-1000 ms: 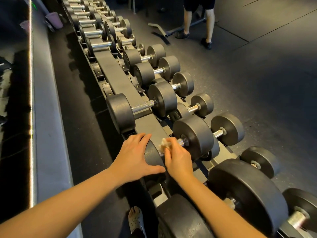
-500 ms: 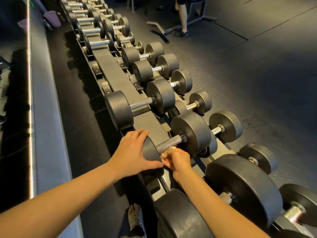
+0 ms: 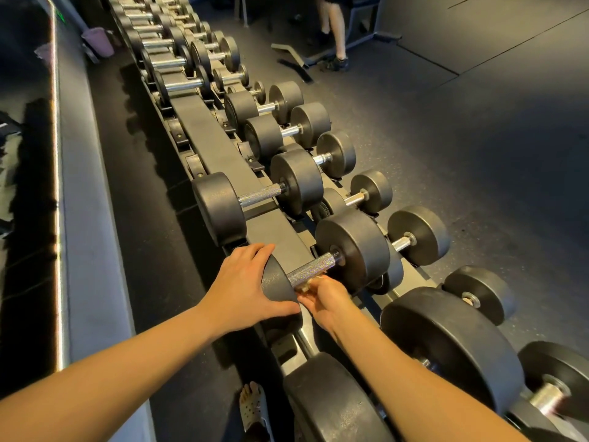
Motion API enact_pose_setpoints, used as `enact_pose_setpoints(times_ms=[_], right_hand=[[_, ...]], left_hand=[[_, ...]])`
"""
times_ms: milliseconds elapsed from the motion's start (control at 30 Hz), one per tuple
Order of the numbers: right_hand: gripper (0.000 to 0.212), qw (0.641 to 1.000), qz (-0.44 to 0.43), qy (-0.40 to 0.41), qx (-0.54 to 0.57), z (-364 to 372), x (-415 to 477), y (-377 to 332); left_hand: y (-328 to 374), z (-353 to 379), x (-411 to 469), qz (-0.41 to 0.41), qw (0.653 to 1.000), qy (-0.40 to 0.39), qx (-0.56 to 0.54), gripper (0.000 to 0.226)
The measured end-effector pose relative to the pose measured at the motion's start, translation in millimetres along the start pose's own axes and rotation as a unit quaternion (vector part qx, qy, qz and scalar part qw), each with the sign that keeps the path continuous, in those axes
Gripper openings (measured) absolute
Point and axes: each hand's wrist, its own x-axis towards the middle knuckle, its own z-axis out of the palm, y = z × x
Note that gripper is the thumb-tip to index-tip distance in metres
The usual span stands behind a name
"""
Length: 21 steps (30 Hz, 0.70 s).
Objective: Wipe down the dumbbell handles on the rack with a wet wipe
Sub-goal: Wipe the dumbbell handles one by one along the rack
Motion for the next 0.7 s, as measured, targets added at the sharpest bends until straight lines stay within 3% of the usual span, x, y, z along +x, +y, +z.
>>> enact_pose_setpoints(times_ms=[200,333,500,700], right_hand=[[0.022,0.981,0.016,-0.01,-0.192,4.4,-12.2,2.1],[0.025,0.972,0.017,-0.016,-0.236,5.9,-20.4,8.0],[0.014,0.982,0.045,0.037,-0.177,4.3,-16.5,18.0],[0.03,0.997,0.023,0.067,0.02,15.8,-5.2,2.2]], left_hand=[[-1.0,0.8,0.7,0.005,1.0,0.003,0.0,0.129],[-0.1,0.6,0.5,0.004,1.0,0.005,-0.001,0.128],[-0.5,0.3,2.3,0.003,1.0,0.003,0.002,0.129],[-0.7,0.2,0.4,0.01,1.0,0.011,-0.002,0.13]])
